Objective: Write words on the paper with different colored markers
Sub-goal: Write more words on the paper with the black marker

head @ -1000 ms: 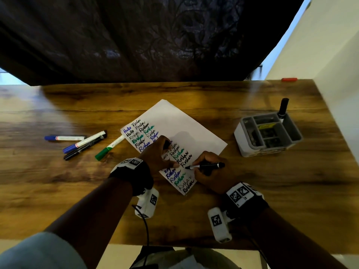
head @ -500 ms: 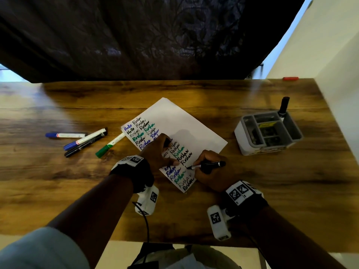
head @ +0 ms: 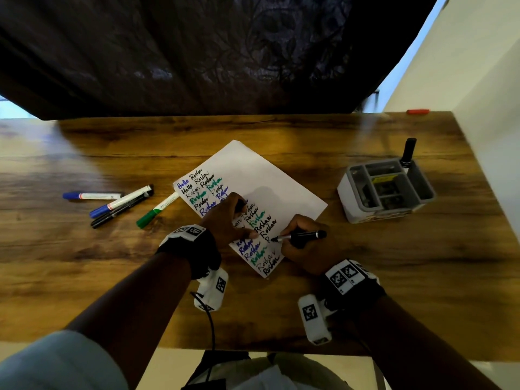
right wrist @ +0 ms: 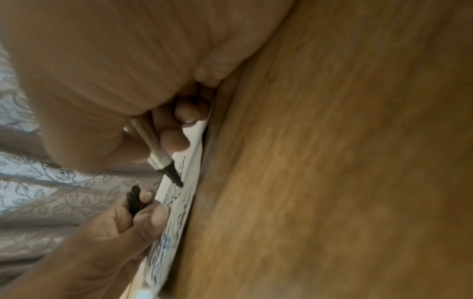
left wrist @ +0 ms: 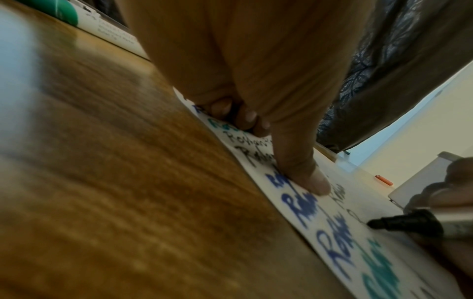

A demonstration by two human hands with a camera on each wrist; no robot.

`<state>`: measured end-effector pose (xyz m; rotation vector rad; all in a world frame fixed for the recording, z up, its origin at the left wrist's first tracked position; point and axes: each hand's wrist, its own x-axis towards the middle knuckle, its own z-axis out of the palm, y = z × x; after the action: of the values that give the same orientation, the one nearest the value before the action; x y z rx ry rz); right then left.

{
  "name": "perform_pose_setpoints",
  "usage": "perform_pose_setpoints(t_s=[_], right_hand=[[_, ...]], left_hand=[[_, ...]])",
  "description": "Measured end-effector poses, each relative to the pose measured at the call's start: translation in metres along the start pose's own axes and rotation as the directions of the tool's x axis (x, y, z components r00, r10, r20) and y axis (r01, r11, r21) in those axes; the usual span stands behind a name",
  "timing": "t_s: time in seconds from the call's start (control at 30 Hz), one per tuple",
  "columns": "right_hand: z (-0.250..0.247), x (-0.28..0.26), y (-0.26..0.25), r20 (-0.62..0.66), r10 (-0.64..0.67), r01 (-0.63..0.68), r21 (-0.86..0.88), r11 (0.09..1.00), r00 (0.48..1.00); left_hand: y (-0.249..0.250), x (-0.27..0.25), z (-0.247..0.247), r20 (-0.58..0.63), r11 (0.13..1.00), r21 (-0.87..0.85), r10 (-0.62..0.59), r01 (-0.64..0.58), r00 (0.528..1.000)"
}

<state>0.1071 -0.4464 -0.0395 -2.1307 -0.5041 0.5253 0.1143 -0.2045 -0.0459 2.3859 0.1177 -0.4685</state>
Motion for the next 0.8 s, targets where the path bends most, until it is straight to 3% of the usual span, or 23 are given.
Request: perform_pose_setpoints(t_s=[0.1, 0.23, 0.53, 0.7, 0.8], right_hand=[[-0.0017, 0.0010, 0.0014, 0.028, 0.027, -0.027, 0.009, 1.000, 0.999], [0.0053, 0.0009, 0.0042, -0.070, 0.001, 0.001, 0.020, 1.000, 0.998], [0.0017, 0.0021, 0.0034, -0.027, 0.018, -0.018, 0.001, 1.000, 0.999], [0.0052, 0.0002, 0.0023, -0.111, 0.012, -0.009, 0.023, 1.000, 0.994], [0.0026, -0.0008, 0.0010, -0.091, 0.018, -0.021, -0.026, 0.999, 0.996]], left_hand=[[-0.0004, 0.0001, 0.0008, -0.007, 1.000, -0.002, 0.003, -0.003, 1.000], [-0.0008, 0.0008, 0.0010, -0.003, 1.000, -0.006, -0.002, 0.002, 1.000], [-0.0029, 0.0007, 0.0013, -0.006, 1.000, 0.006, 0.014, -0.014, 1.000], [-0.0043, 0.0022, 0.0014, -0.003, 1.000, 0.016, 0.014, -0.014, 1.000], [-0.0047, 0.0027, 0.0019, -0.007, 1.000, 0.020, 0.011, -0.010, 1.000]])
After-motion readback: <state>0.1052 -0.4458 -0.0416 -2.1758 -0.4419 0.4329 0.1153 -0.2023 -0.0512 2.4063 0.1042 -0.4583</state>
